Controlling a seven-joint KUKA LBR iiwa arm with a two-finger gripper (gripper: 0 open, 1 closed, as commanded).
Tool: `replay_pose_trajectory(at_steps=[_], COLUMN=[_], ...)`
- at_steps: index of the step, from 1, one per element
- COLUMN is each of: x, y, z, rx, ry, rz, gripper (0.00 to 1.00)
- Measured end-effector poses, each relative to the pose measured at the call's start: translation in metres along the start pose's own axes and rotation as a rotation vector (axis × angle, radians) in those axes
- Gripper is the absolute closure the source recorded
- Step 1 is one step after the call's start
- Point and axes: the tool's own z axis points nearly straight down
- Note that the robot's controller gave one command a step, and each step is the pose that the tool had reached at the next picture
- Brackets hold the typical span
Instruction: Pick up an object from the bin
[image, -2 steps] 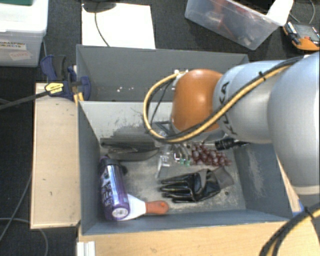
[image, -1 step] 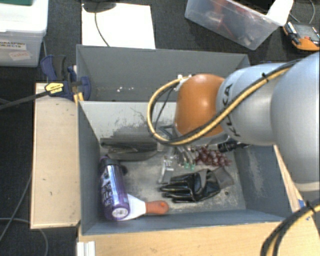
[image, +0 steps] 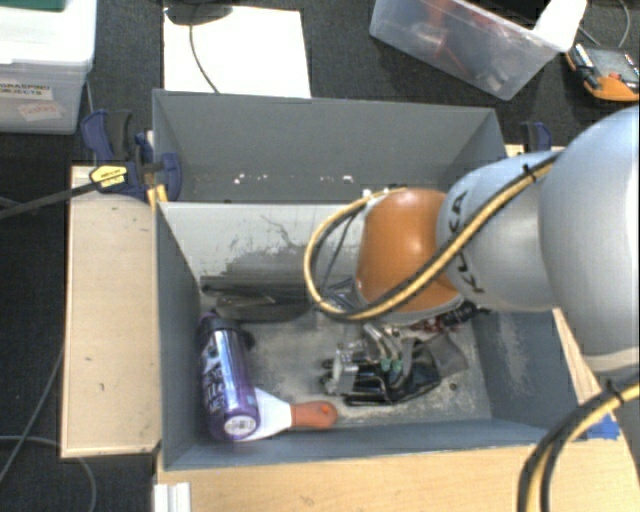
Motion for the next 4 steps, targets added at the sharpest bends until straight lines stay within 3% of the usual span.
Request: replay_pose_trajectory(at_steps=[1,2,3,4], x=[-0.031,0.012,-0.011,0.042], y=[0.001,-0.027,-0.035,-0.097], z=[-0.054,-0.046,-0.036,-0.013], rx=[-0.002,0.001,-0.003,0.002], ry=[-0.010,0.010,-0.011,0.007], rz=[0.031,-0.023,0.033,0.019], gripper=[0.00,0.00,0.00,0.00])
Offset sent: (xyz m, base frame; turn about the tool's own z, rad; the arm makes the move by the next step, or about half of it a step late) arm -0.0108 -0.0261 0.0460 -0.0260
